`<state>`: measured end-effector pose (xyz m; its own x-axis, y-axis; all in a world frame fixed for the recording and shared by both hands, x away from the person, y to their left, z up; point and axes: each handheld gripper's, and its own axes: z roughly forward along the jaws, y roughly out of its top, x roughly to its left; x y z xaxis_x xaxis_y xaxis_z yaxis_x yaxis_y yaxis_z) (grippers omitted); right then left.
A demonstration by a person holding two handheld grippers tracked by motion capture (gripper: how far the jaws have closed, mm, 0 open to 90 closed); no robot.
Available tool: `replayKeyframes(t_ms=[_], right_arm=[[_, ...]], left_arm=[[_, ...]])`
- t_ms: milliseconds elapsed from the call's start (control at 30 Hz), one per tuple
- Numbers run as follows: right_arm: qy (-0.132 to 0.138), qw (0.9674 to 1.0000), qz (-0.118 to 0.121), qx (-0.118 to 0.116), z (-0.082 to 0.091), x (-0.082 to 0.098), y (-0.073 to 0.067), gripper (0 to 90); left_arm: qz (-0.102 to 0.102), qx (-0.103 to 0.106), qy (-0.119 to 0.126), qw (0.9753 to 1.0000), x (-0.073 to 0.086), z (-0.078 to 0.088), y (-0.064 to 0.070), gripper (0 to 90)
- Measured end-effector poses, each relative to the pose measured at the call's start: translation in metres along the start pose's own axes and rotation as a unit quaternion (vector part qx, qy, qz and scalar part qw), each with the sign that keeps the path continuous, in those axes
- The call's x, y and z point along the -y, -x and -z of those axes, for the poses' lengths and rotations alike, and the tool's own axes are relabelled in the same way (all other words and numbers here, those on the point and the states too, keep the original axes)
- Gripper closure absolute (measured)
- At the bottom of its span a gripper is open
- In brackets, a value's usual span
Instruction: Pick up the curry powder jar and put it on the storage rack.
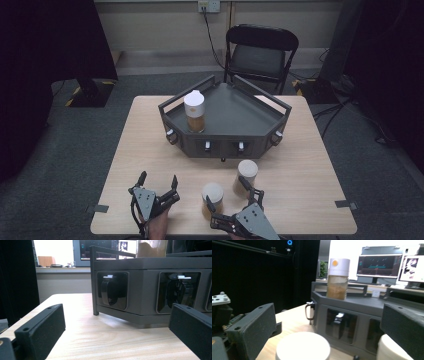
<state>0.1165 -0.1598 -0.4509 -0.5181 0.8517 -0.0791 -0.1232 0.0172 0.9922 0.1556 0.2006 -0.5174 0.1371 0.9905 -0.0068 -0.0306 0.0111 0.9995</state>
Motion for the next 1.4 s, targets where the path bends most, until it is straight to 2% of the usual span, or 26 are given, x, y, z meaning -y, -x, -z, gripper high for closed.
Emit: replayKeyframes(t_ms=[133, 167, 300, 400, 433, 600, 800, 933, 1067, 1167, 1400], right_arm=[[0.007, 0.9999, 0.0, -0.01, -0.003, 0.008, -0.002, 0.0], [-0.001, 0.9999, -0.008, -0.014, -0.005, 0.008, -0.004, 0.2], [-0.002, 0.9998, 0.002, -0.022, -0.007, 0.015, -0.006, 1.5], [-0.008, 0.9997, 0.0, -0.023, -0.009, 0.017, -0.008, 1.4], [-0.018, 0.9996, -0.003, -0.022, -0.01, 0.017, -0.009, 1.4], [-0.029, 0.9991, -0.02, -0.024, -0.013, 0.02, -0.01, 3.4], [-0.04, 0.9989, -0.018, -0.015, -0.013, 0.027, -0.011, 9.2], [-0.048, 0.9986, -0.015, -0.019, -0.012, 0.032, -0.009, 10.4], [-0.057, 0.9978, -0.02, -0.026, -0.012, 0.032, -0.005, 15.7], [-0.066, 0.9967, -0.021, -0.042, -0.013, 0.033, -0.001, 21.2], [-0.073, 0.9961, -0.024, -0.042, -0.014, 0.032, 0.0, 26.5]], left_arm=[[0.0, 0.0, 0.0, 1.0, 0.0, 0.0, 0.0, 0.3], [0.0, 0.0, 0.0, 1.0, 0.0, 0.0, 0.0, 0.3], [0.0, -0.001, -0.001, 1.0, 0.0, 0.0, 0.0, 0.3], [0.0, -0.001, 0.0, 1.0, 0.0, 0.0, 0.0, 0.3], [0.0, -0.001, 0.0, 1.0, 0.0, 0.0, 0.0, 0.2], [0.0, -0.001, 0.0, 1.0, 0.0, 0.0, 0.0, 0.3], [0.0, -0.001, 0.0, 1.0, 0.0, 0.0, 0.0, 0.3], [0.0, -0.001, 0.0, 1.0, 0.0, 0.0, 0.0, 0.3], [0.0, -0.001, -0.001, 1.0, 0.0, 0.0, 0.0, 0.3], [0.0, -0.001, -0.001, 1.0, 0.0, 0.0, 0.0, 0.2], [0.0, 0.0, -0.001, 1.0, 0.0, 0.0, 0.0, 0.3]])
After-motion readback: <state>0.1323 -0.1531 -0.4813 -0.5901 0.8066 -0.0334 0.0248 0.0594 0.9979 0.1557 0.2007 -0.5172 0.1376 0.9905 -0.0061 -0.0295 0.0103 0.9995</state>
